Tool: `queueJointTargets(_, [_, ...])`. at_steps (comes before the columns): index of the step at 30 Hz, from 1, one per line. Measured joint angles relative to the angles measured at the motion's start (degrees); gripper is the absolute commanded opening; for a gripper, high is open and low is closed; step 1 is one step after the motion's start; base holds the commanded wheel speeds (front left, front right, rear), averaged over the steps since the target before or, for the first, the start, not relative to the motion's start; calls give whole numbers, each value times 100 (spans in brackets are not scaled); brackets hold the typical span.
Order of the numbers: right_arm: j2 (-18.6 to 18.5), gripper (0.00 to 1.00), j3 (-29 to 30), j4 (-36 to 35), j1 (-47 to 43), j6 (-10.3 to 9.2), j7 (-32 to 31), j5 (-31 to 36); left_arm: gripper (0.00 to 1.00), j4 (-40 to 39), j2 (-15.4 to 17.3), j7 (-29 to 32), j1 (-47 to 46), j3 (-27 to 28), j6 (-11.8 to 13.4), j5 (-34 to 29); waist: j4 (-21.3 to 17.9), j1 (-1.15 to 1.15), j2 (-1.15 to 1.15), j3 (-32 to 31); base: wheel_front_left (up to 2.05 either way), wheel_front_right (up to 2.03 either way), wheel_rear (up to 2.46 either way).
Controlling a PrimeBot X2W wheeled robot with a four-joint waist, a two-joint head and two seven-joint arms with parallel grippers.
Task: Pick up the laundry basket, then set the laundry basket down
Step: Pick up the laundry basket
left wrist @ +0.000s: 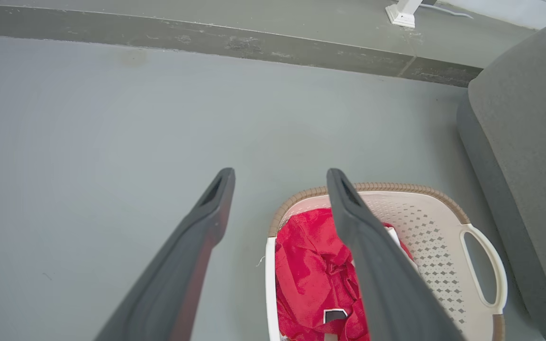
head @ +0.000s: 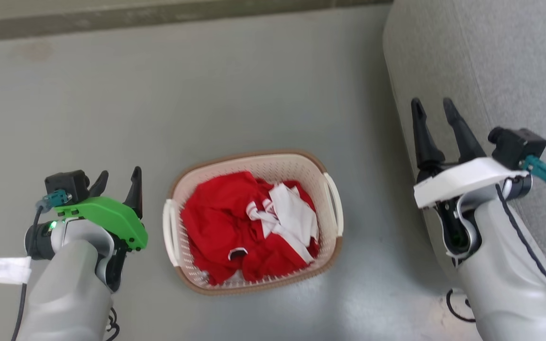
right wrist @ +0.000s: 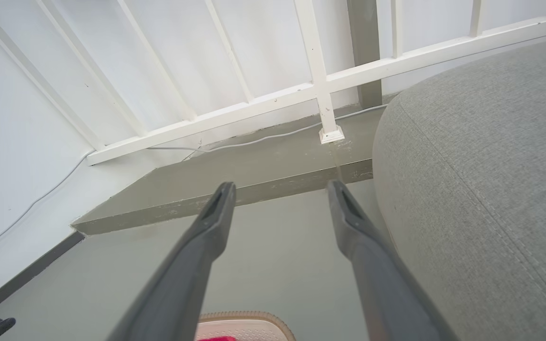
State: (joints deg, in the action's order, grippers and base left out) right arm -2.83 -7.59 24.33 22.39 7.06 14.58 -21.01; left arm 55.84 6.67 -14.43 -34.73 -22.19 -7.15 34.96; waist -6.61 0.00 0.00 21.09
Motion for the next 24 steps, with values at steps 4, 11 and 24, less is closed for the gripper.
queueJointTargets(4, [0, 100, 19, 4, -172, 0, 0, 47, 100, -501, 35, 2, 144, 219, 0, -5, 121, 0, 0, -314, 0, 0, 0])
queueJointTargets(11, [-10, 100, 48, 4, -470, 0, 0, 93, 100, -1254, 154, 1, 516, 569, 0, -199, 318, 0, 0, -864, 0, 0, 0])
queueJointTargets(24, [-86, 100, -15, -208, -871, 0, 0, 275, 100, -2572, 192, 1, 1553, 1113, 115, -636, 532, 0, 0, -1796, 0, 0, 0])
